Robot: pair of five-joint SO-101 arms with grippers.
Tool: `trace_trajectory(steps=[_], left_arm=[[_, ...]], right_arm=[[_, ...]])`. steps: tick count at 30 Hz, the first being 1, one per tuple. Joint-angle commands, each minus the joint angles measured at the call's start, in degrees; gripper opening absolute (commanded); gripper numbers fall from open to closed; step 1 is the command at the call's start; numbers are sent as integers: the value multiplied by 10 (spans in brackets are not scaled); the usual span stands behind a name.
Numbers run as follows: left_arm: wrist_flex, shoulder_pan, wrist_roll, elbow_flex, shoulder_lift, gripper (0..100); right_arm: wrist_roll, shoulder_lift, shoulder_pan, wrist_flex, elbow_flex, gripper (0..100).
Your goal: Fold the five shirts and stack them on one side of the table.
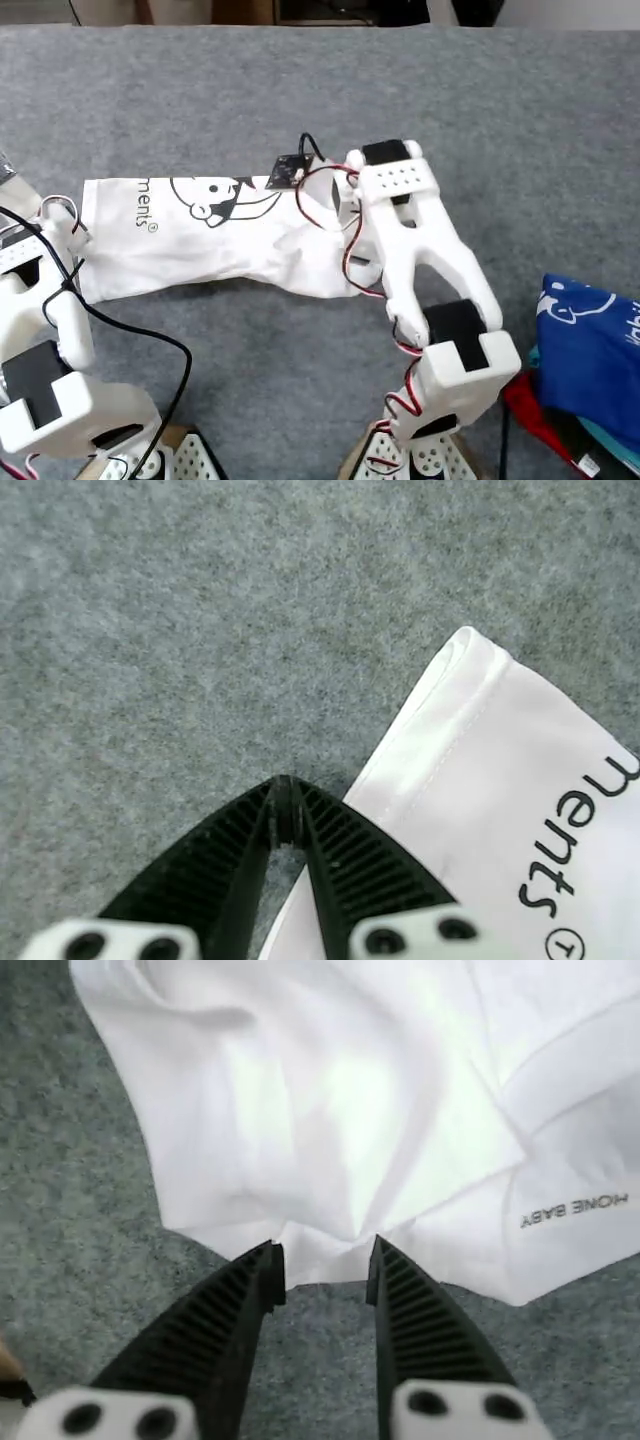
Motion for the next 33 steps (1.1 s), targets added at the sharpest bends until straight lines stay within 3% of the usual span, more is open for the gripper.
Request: trace_trajectory(steps=[1, 8, 14, 33], left_arm=[[-1, 1, -4, -31, -1, 21], [-1, 1, -4, -31, -1, 21], [-1, 1, -4, -31, -1, 21], [-1, 1, -4, -31, -1, 21]], right_arm=[[5, 1, 1, -32, 2, 156], [4, 35, 4, -60, 2, 150], [2, 33, 17, -60, 2, 8], [4, 36, 21, -24, -145, 6]])
